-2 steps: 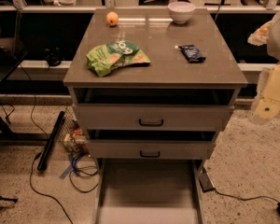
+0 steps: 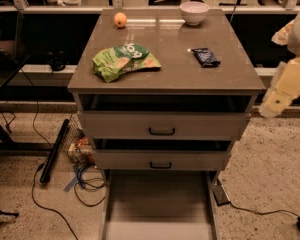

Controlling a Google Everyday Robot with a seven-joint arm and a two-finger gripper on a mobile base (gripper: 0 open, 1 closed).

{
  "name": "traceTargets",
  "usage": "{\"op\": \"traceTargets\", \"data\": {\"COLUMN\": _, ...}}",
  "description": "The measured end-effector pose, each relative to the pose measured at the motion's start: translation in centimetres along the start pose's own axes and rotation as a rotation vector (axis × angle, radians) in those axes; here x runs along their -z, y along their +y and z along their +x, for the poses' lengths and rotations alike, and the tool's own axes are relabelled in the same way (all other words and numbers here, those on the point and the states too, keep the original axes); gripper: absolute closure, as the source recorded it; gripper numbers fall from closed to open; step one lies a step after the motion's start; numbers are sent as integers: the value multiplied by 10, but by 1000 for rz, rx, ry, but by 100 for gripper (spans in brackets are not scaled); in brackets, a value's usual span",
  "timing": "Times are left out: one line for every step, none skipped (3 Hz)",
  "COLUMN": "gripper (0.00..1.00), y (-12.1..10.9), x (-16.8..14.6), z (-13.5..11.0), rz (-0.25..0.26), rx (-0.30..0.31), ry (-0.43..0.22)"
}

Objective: Place rxbar blueberry into bottom drawer

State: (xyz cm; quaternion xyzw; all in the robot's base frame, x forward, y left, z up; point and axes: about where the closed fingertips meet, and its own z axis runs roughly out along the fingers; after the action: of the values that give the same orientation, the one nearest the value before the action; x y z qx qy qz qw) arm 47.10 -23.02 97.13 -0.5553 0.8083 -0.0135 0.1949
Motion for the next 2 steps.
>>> {"op": "traceTargets", "data": {"gripper": 0, "y": -62, "x": -28, "z": 2, "rz": 30, "rx": -174, "ry": -77}}
{"op": "traceTargets", "data": {"gripper": 0, "y": -117, "x": -55, "z": -7, "rz": 55, "rx": -336, "ry": -151}}
